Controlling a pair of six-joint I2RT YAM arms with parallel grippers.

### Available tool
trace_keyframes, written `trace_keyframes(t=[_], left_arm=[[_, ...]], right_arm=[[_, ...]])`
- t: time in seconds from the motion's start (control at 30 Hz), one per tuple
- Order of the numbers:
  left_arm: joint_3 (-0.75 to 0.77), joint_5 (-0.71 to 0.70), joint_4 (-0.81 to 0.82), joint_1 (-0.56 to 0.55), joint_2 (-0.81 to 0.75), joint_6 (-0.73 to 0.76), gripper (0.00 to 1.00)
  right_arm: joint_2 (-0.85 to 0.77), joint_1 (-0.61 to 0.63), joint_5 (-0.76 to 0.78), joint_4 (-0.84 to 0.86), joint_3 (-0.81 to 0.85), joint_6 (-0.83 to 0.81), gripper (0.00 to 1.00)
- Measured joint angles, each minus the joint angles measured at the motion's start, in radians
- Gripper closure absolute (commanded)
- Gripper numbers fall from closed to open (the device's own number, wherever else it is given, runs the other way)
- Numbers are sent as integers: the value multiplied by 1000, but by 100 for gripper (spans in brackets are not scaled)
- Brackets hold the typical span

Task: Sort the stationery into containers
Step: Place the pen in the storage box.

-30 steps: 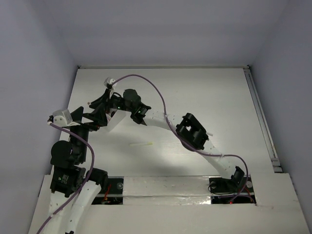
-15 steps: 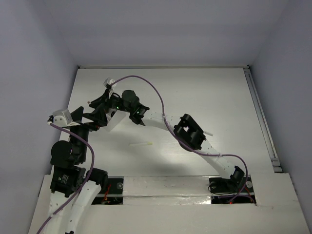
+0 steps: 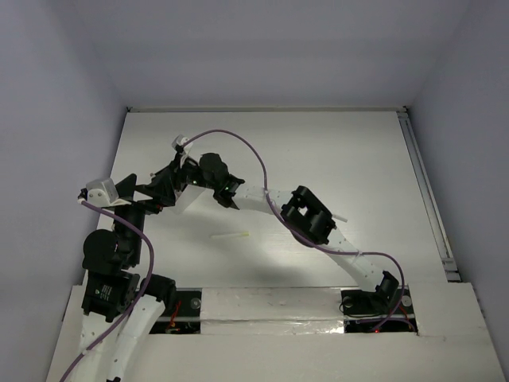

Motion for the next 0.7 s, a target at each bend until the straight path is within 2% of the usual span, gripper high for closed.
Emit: trace_keyframes(t=[0.13,0.37,0.7], left_arm=[[0,1,0,0,0,0,1],[0,5,0,0,0,0,1],[0,12,0,0,-1,0,1]], right_arm=[[0,0,0,7,-23,-10,47],[-59,0,-19,-4,-133,-27,44],[-566,0,12,-122,-622,-148,45]])
